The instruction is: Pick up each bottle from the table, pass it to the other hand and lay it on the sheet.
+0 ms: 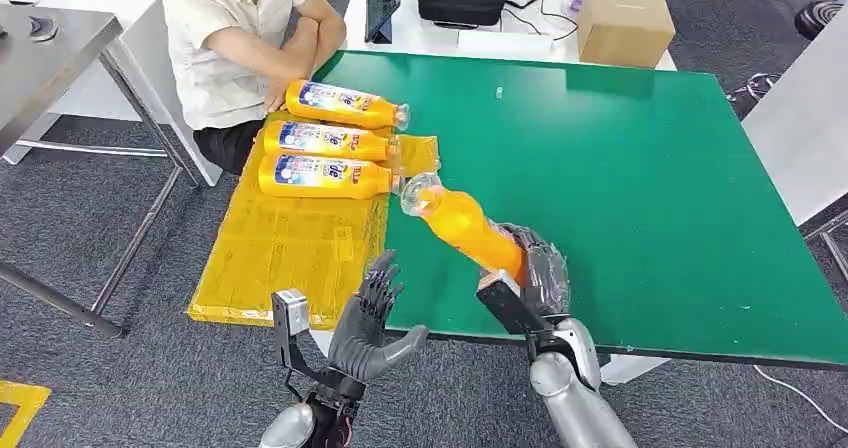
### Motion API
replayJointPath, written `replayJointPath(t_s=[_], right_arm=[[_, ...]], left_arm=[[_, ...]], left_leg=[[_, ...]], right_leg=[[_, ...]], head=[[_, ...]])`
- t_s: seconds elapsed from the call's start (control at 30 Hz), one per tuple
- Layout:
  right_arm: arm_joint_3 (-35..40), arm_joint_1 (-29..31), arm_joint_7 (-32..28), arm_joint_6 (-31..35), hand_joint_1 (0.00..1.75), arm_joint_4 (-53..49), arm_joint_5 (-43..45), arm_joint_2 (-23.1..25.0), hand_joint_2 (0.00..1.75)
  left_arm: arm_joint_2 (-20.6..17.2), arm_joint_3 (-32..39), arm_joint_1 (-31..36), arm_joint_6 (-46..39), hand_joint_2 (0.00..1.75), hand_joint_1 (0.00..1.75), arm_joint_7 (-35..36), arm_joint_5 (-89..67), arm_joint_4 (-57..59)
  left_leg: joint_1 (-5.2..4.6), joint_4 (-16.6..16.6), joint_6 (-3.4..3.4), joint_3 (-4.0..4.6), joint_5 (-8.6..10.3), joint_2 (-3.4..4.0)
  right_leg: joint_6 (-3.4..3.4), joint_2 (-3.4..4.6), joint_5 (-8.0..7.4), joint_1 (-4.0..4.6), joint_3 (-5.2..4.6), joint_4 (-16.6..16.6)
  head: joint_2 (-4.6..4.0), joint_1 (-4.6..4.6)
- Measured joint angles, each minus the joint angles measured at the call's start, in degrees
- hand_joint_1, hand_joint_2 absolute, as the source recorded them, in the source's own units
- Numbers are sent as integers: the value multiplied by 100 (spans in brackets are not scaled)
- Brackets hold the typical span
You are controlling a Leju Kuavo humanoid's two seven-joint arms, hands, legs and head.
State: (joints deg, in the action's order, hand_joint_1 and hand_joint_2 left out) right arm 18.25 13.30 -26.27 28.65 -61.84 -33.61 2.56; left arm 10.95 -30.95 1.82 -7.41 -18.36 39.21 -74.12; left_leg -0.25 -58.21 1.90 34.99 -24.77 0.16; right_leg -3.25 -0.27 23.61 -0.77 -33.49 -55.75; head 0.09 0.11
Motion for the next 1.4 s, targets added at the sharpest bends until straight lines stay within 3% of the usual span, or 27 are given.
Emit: replayJointPath(t_s=[0.2, 0.57, 0.83, 0.87, 0.9, 1.07, 1.1, 1.13, 1.23, 1.27, 1.3, 1.33, 1.37, 1.4], right_arm=[[598, -43, -116, -500, 141, -125, 286, 79, 175], [1344, -232, -197, -627, 143, -175, 424, 140, 175], [1637, -274, -219, -752, 129, -286, 459, 149, 175], [1661, -273, -219, -752, 126, -308, 459, 149, 175], [1687, -270, -219, -750, 124, -328, 459, 149, 175], [1744, -246, -208, -728, 124, -350, 483, 146, 175], [1746, -241, -208, -719, 110, -352, 483, 144, 175], [1748, -235, -203, -706, 106, -356, 483, 144, 175], [1759, -222, -201, -695, 119, -360, 487, 144, 175], [1761, -221, -201, -693, 113, -360, 492, 144, 175], [1770, -219, -201, -688, 96, -360, 500, 144, 175], [1779, -217, -199, -677, 58, -360, 500, 144, 175], [1781, -209, -194, -658, 7, -360, 496, 144, 175], [1788, -194, -190, -647, 0, -360, 485, 144, 175]], left_arm=[[11, 81, 195, -107, 175, 0, -295, -153, 284], [70, 103, 357, -728, 175, 0, -1002, -807, 352], [146, 203, 457, -874, 175, 0, -1125, -931, 280], [153, 221, 457, -804, 175, 154, -1049, -835, 273], [160, 242, 460, -704, 175, 175, -949, -683, 271], [190, 332, 472, -564, 175, 175, -780, -424, 271], [192, 334, 476, -564, 175, 175, -776, -420, 271], [192, 341, 480, -564, 175, 175, -774, -418, 271], [192, 352, 500, -560, 175, 175, -724, -361, 273], [192, 356, 508, -529, 175, 175, -671, -295, 273], [192, 371, 516, -503, 175, 175, -620, -226, 278], [192, 387, 526, -476, 175, 175, -561, -151, 288], [197, 409, 536, -450, 175, 175, -509, -65, 299], [208, 431, 543, -437, 175, 175, -470, -11, 310]], left_leg=[[0, 0, 0, 4, 0, 0], [0, 0, 0, 14, 0, -1], [0, 0, 0, 15, 0, -2], [0, 0, 0, 15, 0, -1], [0, 0, 0, 15, 0, -1], [0, 0, 0, 17, 0, -1], [0, 0, 0, 17, 0, -2], [0, 0, 0, 17, 0, -2], [0, 0, 0, 17, 0, -2], [0, 0, 0, 17, 0, -2], [0, 0, 0, 17, 0, -2], [0, 0, 0, 17, 0, -1], [0, 0, 0, 17, 0, -2], [0, 0, 0, 18, 1, -2]], right_leg=[[0, 0, 0, 0, -6, 0], [0, 0, 0, 0, -15, 0], [0, -1, 0, 0, -15, 0], [0, 0, 0, 0, -15, 0], [0, 0, 0, 0, -15, 0], [0, 0, 0, 0, -17, 0], [0, 0, 0, 0, -17, 0], [0, 0, 0, 0, -17, 0], [0, -1, 0, 0, -17, 0], [0, 0, 0, 0, -17, 0], [0, 0, 0, 0, -16, -1], [0, 0, 0, 0, -16, -1], [0, -1, 0, 0, -16, -1], [0, -1, 0, 0, -17, -1]], head=[[0, -2], [0, 2], [0, 0], [0, 0], [0, 0], [0, 0], [0, 0], [0, 0], [0, 0], [0, 0], [0, 0], [0, 0], [0, 0], [0, 0]])
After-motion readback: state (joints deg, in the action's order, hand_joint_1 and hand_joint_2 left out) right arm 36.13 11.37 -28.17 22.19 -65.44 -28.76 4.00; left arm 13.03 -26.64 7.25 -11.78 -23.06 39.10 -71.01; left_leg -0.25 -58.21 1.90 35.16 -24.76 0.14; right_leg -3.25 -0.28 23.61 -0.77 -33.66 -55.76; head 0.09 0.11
